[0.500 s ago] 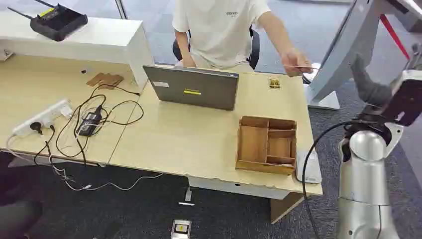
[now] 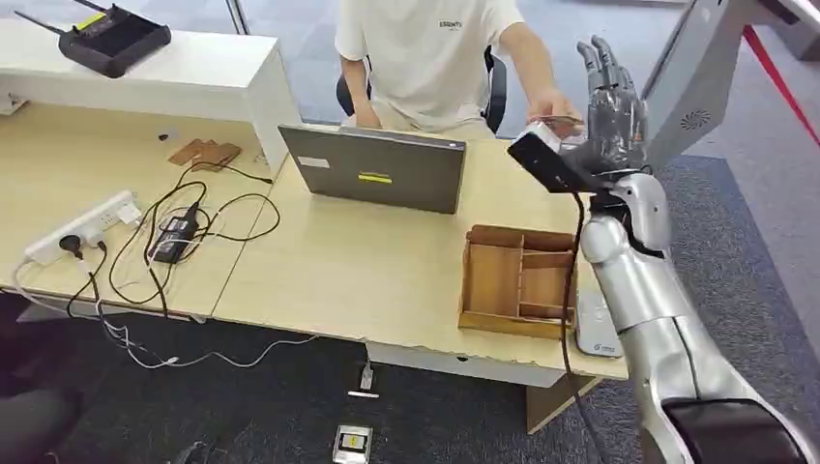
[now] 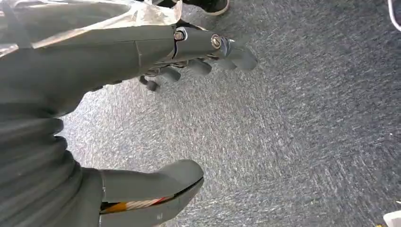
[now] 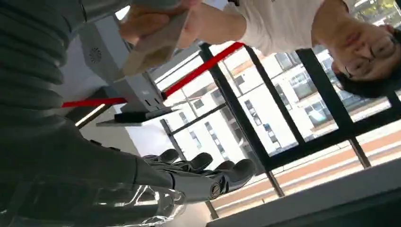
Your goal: Pass the card to the sensor for recognition and then transmit it.
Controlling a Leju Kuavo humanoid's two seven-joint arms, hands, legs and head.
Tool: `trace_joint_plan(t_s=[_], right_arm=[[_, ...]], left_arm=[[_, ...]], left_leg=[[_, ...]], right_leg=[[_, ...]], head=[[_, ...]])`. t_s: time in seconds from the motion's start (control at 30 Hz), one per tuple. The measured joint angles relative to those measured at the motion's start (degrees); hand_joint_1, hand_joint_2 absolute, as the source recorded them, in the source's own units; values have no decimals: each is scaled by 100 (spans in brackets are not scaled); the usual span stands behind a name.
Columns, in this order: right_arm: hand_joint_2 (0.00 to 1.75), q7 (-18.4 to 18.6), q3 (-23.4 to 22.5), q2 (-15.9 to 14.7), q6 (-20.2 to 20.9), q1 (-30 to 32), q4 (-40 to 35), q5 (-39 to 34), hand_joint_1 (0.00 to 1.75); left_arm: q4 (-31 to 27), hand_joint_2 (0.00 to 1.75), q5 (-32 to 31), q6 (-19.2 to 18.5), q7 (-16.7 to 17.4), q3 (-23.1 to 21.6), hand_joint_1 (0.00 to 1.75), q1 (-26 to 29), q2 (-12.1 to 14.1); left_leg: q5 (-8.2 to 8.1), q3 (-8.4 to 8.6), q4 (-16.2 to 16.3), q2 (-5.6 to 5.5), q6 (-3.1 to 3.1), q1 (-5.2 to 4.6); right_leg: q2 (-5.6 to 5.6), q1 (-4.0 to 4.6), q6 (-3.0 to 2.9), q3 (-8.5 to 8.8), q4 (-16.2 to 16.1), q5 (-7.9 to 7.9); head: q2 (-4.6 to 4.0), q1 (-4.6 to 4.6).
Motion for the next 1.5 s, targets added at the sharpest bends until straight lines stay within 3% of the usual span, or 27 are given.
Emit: trace_joint_plan(t_s=[0.23, 0.6, 0.63, 0.67, 1.5], right_arm=[[175, 206, 310, -11, 81, -189, 859, 304, 0], [175, 81, 389, -4, -30, -299, 1428, 228, 2], [175, 46, 389, -2, -61, -315, 1456, 199, 159], [175, 20, 389, 0, -87, -332, 1485, 177, 175], [175, -231, 378, 11, -286, -529, 1771, -155, 175]], left_arm=[[0, 175, -46, -50, 57, -48, 0, -61, 2], [2, 175, 44, -37, 0, -55, 0, -58, 33], [2, 175, 43, -35, -11, -55, 0, -57, 33], [2, 175, 44, -31, -17, -55, 0, -57, 33], [0, 175, 6, 9, -63, -55, 0, -40, 31]], left_leg=[[0, -2, 1, 4, 0, -1], [1, -1, 2, 9, 0, 0], [1, -1, 2, 9, 0, -1], [1, -2, 2, 9, 0, -1], [1, -1, 3, 13, 0, -1]], right_leg=[[2, -1, 1, -4, -3, 1], [3, 0, 0, -7, 0, 3], [3, 0, 0, -7, -1, 4], [3, -1, 0, -7, -1, 4], [6, -1, 0, -10, -2, 5]], head=[[0, 0], [0, 0], [0, 2], [0, 0], [0, 2]])
